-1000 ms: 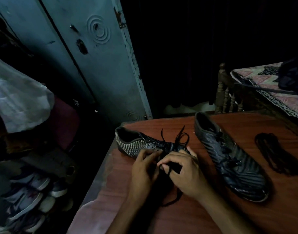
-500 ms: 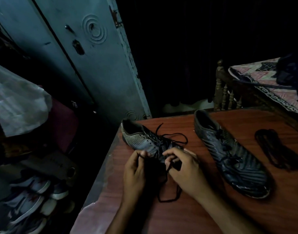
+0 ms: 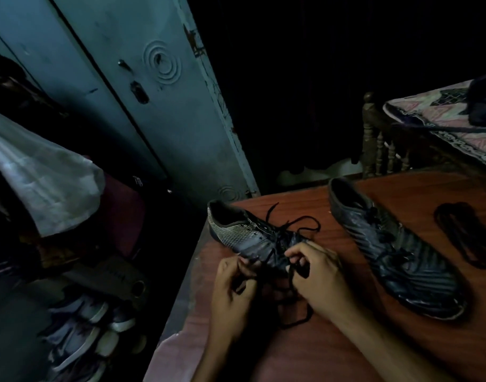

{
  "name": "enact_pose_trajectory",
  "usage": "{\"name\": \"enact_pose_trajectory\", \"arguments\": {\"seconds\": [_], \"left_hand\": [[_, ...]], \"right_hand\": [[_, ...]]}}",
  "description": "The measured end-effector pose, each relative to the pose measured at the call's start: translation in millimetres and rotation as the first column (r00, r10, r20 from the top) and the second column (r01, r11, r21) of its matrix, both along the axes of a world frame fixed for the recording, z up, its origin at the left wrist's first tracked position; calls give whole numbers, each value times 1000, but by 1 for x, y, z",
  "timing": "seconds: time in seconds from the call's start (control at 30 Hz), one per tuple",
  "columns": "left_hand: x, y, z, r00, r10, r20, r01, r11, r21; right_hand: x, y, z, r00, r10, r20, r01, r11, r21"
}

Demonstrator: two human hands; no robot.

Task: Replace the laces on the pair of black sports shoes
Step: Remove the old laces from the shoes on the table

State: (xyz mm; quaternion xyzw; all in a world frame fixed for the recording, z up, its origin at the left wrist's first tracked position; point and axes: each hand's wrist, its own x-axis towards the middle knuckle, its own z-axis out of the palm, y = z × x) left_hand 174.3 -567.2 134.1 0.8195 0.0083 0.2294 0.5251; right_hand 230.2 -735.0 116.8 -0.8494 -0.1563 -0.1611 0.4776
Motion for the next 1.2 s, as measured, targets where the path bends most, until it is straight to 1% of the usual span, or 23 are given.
{"name": "enact_pose_trajectory", "arguments": {"seconds": [0.03, 0.13, 0.23, 0.27, 0.37, 0.47, 0.57, 0.63, 0.7, 0.73, 0.8, 0.87, 0.93, 0.97, 1.03, 1.13, 1.2], "left_hand": [[-3, 3, 1, 999, -36, -2, 36, 997, -74], [-10, 4, 5, 988, -152, -30, 142, 964, -225], [-12, -1, 14, 993, -115, -14, 103, 933, -343], [-12, 0, 15, 996, -88, -22, 75, 935, -347], [-8, -5, 6, 999, -7, -51, -9, 955, -297], [-5, -7, -7, 994, -4, -108, -25, 963, -270], [0, -2, -5, 983, 10, -183, -45, 981, -188], [7, -4, 0, 976, 69, -207, -81, 996, -46], [15, -10, 5, 976, 157, -152, -142, 984, 107], [18, -11, 6, 975, 193, -111, -168, 965, 201], [25, -12, 5, 977, 209, -32, -181, 906, 383], [29, -10, -1, 977, 211, 20, -197, 871, 450], [30, -9, -7, 971, 236, 43, -230, 865, 446], [30, -9, -9, 969, 243, 39, -237, 877, 417], [27, -11, -8, 971, 236, 33, -233, 911, 340], [24, -14, -3, 973, 224, 56, -231, 936, 265], [23, -13, -1, 974, 224, 33, -226, 961, 159]], "right_hand": [[-1, 1, 1, 1000, 7, 5, -7, 1000, 3], [-3, 0, 4, 1000, 21, -6, -21, 1000, 23], [-4, -4, 6, 999, 31, -35, -30, 999, 23], [-5, -3, 7, 998, 38, -46, -37, 999, 23], [-7, -5, 10, 997, 58, -59, -56, 998, 27], [-5, -8, 6, 997, 39, -62, -38, 999, 24], [-8, -4, 8, 996, 52, -74, -51, 998, 23], [-10, -2, 14, 994, 62, -88, -60, 998, 33], [-9, -5, 16, 994, 53, -93, -50, 998, 39], [-9, -5, 16, 994, 47, -100, -42, 998, 50], [-10, -6, 17, 994, 37, -106, -29, 997, 76], [-10, -7, 17, 995, 42, -94, -35, 996, 76], [-10, -6, 16, 995, 52, -85, -47, 997, 60], [-9, -6, 15, 995, 55, -81, -50, 997, 53], [-8, -6, 13, 994, 67, -80, -63, 996, 56], [-7, -4, 10, 988, 100, -116, -91, 993, 80], [-8, -2, 10, 987, 114, -113, -103, 990, 95]]}}
